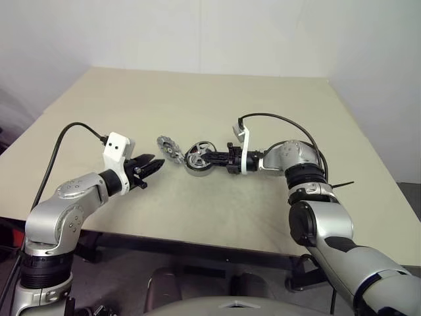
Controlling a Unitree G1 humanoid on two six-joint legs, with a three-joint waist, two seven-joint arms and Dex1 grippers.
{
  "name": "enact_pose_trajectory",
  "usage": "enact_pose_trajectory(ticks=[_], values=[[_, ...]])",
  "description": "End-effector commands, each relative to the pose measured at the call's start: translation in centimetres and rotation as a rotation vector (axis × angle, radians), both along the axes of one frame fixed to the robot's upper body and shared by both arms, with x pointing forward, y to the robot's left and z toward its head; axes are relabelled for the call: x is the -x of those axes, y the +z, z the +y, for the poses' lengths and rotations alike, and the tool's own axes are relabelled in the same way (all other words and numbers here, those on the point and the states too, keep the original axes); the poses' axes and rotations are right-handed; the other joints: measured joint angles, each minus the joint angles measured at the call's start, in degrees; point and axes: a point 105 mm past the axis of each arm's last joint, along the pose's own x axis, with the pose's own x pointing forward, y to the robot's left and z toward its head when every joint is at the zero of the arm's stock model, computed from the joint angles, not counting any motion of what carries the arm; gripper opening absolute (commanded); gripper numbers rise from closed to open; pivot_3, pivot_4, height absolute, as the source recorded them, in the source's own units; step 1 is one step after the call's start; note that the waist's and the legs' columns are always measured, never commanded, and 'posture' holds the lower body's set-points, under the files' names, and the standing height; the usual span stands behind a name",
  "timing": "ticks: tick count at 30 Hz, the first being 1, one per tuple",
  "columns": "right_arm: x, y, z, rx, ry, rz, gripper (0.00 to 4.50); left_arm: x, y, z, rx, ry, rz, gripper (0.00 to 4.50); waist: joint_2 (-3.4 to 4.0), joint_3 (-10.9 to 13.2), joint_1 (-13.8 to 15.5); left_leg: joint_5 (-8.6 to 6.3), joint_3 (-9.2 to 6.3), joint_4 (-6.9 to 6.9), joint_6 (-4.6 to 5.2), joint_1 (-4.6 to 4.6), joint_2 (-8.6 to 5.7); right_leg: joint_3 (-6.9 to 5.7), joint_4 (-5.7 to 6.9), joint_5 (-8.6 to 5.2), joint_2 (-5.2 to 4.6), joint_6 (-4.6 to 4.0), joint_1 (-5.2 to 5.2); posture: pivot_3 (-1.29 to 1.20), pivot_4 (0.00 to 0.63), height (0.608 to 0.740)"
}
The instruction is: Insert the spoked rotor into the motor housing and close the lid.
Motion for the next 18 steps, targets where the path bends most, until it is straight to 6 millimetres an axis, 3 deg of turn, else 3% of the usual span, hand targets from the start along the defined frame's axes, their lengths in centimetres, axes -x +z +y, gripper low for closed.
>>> enact_pose_trajectory(ticks=[1, 18], values=[[-1.1, 2.0, 0.5, -0.040, -0.034, -0.063, 0.39, 0.3, 1.5, 0.0, 0.001, -0.013, -0.058, 1.97, 0.00, 0.0, -0.1, 0.02, 0.00, -0.02, -0.03, 0.02, 0.00, 0.00, 0.01, 0.00, 0.00, 0.00, 0.00, 0.00, 0.000, 0.740], [-1.4, 0.5, 2.3, -0.035, -0.086, -0.025, 0.39, 0.3, 1.3, -0.1, -0.006, -0.013, -0.052, 1.97, 0.00, 0.0, -0.1, 0.28, 0.00, -0.50, -0.47, 0.13, -0.02, -0.01, -0.02, 0.00, 0.02, 0.00, -0.08, 0.00, 0.000, 0.740]])
